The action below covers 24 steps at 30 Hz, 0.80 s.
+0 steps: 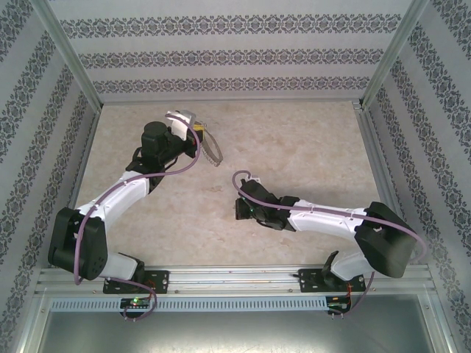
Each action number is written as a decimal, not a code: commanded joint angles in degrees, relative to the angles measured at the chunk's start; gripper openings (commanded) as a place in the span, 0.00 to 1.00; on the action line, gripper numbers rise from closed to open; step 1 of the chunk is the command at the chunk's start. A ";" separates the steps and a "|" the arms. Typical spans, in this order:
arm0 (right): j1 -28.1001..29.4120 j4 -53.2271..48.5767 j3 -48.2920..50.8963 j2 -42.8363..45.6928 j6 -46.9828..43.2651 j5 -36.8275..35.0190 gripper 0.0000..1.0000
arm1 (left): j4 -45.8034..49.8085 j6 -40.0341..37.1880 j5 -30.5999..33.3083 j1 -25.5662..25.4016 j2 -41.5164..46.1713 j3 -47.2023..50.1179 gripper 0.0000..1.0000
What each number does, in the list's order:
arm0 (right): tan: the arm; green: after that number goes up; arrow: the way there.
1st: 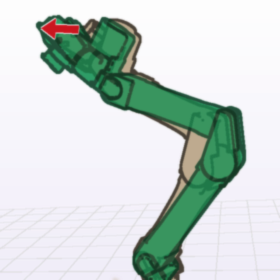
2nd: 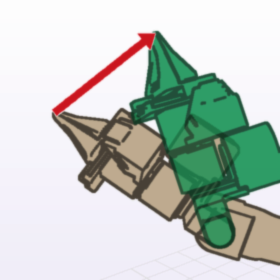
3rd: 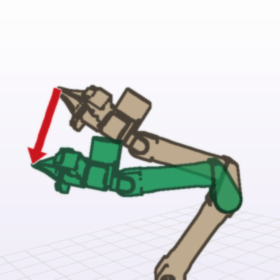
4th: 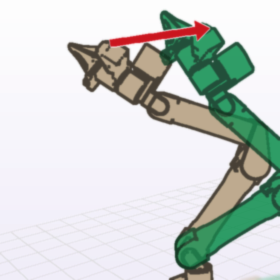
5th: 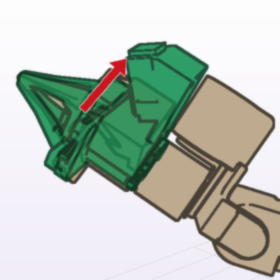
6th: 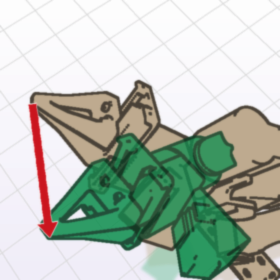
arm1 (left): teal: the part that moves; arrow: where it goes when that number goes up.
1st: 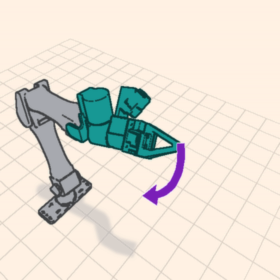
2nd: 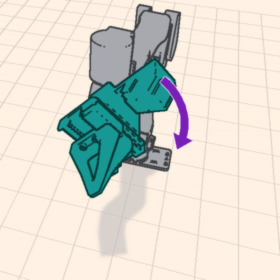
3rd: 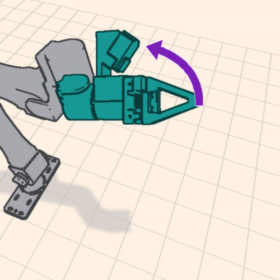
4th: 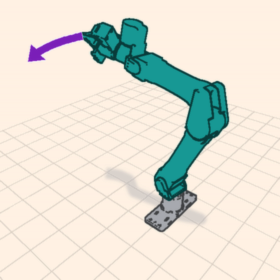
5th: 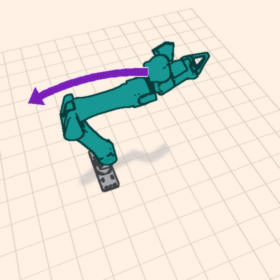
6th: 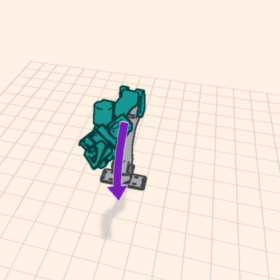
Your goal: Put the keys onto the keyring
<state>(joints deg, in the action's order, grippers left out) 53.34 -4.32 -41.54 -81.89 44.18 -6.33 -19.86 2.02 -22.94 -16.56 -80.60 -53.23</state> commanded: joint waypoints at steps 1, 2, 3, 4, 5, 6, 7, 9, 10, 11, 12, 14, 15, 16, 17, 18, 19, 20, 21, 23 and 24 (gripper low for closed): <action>-0.43 -0.69 1.32 0.41 -1.38 -0.20 0.00 | -1.07 0.26 -1.03 -0.93 0.03 -2.50 0.00; -0.52 -0.60 1.59 0.52 -1.29 -0.25 0.00 | -0.92 0.26 -1.03 -0.94 0.14 -2.41 0.00; -0.60 -0.44 1.84 0.72 -1.29 -0.31 0.00 | -0.92 0.26 -1.06 -1.09 0.15 -2.40 0.00; -0.69 -0.17 2.19 0.98 -1.43 -0.35 0.00 | -0.86 0.18 -1.21 -1.09 0.16 -2.45 0.00; -0.86 0.19 2.54 1.39 -1.43 -0.35 0.00 | -0.83 0.18 -1.23 -1.11 0.18 -2.33 0.00; -1.17 0.44 2.84 1.91 -1.53 -0.27 0.00 | -0.80 0.18 -1.51 -1.12 0.17 -2.32 0.00; -1.37 0.65 3.08 2.44 -1.67 -0.27 0.00 | -0.83 0.10 -1.96 -1.24 0.10 -2.35 0.00; -2.19 0.98 3.52 3.89 -2.15 -0.29 0.00 | -0.79 0.00 -3.53 -1.40 0.00 -2.44 0.00; -2.64 1.15 3.70 4.65 -2.46 -0.28 0.00 | -0.70 -0.16 -4.16 -1.55 -0.04 -2.49 0.00; -3.29 1.24 3.91 5.71 -2.80 -0.31 0.00 | -0.75 -0.35 -5.20 -1.64 -0.10 -2.41 0.00; -3.95 1.38 4.16 6.88 -3.19 -0.29 0.00 | -0.72 -0.51 -6.28 -1.77 -0.25 -2.49 0.00; -6.05 1.89 4.91 9.44 -4.03 0.14 0.00 | 0.06 -1.16 -8.53 -2.18 -0.50 -2.84 0.00; -7.16 2.29 5.34 10.91 -4.58 0.54 0.00 | 0.79 -1.79 -9.50 -2.49 -0.61 -3.07 0.00; -8.28 2.64 5.78 12.30 -5.26 0.74 0.00 | 1.49 -2.36 -10.39 -2.81 -0.72 -3.41 0.00; -9.67 3.22 6.30 13.90 -5.99 1.37 0.00 | 2.35 -3.19 -11.52 -3.25 -0.81 -3.63 0.00; -11.33 3.96 6.90 15.43 -6.76 2.57 0.00 | 3.24 -4.03 -12.68 -3.63 -0.95 -3.80 0.00; -12.81 4.90 7.56 16.92 -7.30 3.96 0.00 | 3.90 -4.81 -13.67 -4.04 -1.04 -4.00 0.00; -14.68 6.24 8.43 18.50 -8.04 5.89 0.00 | 4.67 -5.70 -14.96 -4.44 -1.05 -4.16 0.00; -16.53 7.51 9.33 20.15 -8.66 7.72 0.00 | 5.23 -6.46 -16.04 -5.04 -1.14 -4.25 0.00; -20.03 9.15 10.69 22.93 -9.30 10.64 0.00 | 5.49 -7.87 -17.04 -6.05 -1.14 -3.95 0.00; -21.76 9.47 10.99 24.11 -9.65 12.07 0.00 | 5.17 -8.49 -17.16 -6.57 -1.19 -3.60 0.00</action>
<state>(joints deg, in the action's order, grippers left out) 34.81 1.39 -32.16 -60.64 37.32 -0.01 -15.35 -2.63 -35.77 -21.63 -81.45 -55.53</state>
